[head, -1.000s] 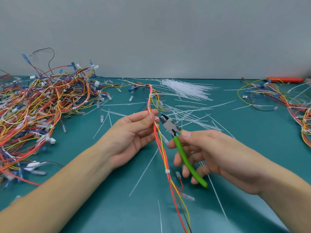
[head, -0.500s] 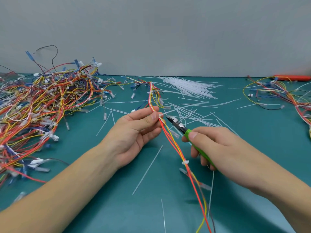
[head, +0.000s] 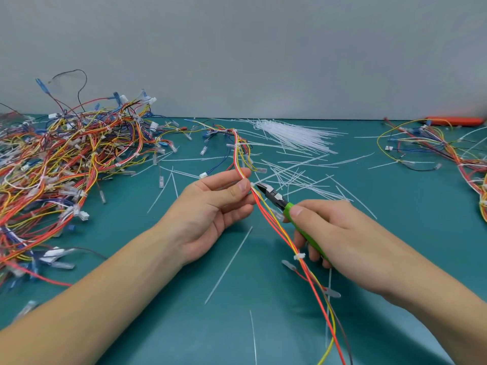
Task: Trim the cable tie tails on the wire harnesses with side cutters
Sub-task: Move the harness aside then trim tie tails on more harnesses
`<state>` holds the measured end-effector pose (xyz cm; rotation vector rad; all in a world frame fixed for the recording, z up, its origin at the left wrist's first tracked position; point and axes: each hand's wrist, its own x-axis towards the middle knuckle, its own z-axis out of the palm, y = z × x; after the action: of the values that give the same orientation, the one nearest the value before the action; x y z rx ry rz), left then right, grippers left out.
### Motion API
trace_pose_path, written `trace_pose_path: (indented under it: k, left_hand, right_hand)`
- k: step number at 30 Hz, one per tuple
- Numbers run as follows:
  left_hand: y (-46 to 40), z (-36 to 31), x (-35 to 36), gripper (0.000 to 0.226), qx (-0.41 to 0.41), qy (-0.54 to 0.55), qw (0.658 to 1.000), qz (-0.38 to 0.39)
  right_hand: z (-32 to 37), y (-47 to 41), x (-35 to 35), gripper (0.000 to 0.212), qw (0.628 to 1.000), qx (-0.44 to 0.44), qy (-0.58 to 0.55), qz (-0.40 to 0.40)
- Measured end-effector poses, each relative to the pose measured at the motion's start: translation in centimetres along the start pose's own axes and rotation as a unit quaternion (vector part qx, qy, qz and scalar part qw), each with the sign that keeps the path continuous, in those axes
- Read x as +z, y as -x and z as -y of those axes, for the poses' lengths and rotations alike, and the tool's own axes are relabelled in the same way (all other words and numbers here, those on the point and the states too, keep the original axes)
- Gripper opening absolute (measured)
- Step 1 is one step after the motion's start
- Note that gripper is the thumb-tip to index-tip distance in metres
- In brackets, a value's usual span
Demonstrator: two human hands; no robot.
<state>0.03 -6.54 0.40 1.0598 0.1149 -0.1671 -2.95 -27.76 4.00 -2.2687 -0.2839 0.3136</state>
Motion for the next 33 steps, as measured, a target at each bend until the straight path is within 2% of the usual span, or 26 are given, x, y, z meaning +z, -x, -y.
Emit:
trace_pose_path:
  k: [7, 19, 28, 33]
  left_hand:
    - [-0.01, 0.15, 0.01, 0.018, 0.012, 0.009, 1.0, -0.011]
    - [0.16, 0.22, 0.29, 0.018, 0.008, -0.012, 1.0, -0.006]
    - [0.25, 0.21, 0.33, 0.016, 0.014, 0.002, 1.0, -0.019]
    - [0.25, 0.25, 0.3, 0.018, 0.015, -0.002, 1.0, -0.023]
  right_hand:
    - [-0.61, -0.36, -0.17, 0.043, 1.0, 0.005, 0.0, 0.016]
    - [-0.4, -0.27, -0.16, 0.057, 1.0, 0.004, 0.003, 0.016]
    - [-0.87, -0.34, -0.32, 0.044, 1.0, 0.015, -0.015, 0.003]
    - [-0.35, -0.42, -0.32, 0.065, 1.0, 0.017, -0.005, 0.015]
